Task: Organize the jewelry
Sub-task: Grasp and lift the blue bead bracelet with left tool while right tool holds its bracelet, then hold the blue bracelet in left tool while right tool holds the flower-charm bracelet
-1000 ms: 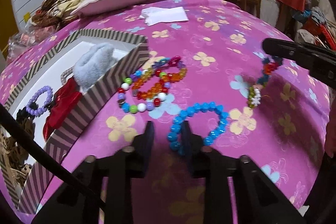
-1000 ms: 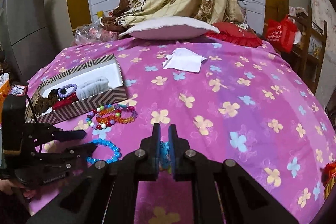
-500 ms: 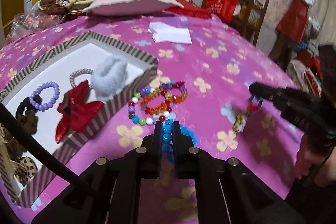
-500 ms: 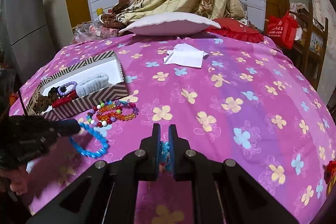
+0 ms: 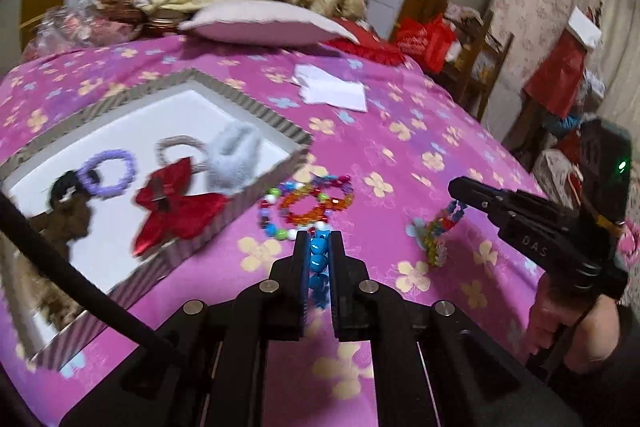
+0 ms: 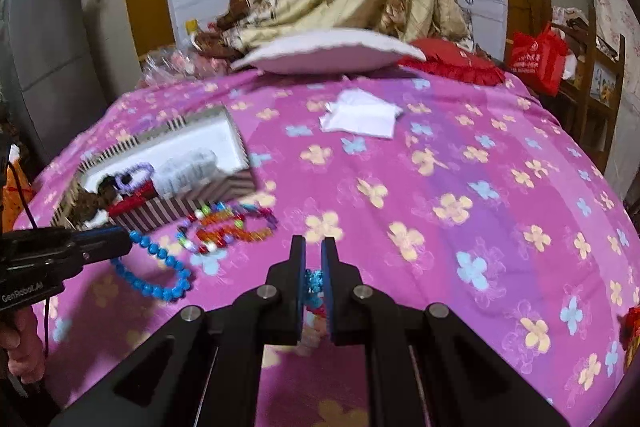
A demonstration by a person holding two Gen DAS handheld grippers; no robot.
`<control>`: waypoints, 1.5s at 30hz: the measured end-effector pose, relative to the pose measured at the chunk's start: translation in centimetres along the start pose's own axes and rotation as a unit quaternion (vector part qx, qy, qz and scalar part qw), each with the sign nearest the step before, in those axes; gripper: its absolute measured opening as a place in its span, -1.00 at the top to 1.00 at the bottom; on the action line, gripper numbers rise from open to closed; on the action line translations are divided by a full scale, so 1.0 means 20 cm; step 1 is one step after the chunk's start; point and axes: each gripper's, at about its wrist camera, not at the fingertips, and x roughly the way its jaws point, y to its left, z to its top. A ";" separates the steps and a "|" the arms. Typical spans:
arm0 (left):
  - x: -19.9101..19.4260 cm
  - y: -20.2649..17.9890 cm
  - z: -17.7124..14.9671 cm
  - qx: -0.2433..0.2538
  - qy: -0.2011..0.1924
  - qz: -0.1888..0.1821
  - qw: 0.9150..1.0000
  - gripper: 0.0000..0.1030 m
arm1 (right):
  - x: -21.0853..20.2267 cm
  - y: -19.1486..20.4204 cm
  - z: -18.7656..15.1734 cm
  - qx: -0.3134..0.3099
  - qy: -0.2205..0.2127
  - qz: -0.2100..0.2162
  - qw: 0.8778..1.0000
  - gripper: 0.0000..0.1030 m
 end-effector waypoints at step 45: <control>-0.01 -0.32 -0.22 0.090 -0.004 0.016 0.996 0.82 | 0.01 0.06 0.02 0.019 -0.007 -0.002 1.000 0.85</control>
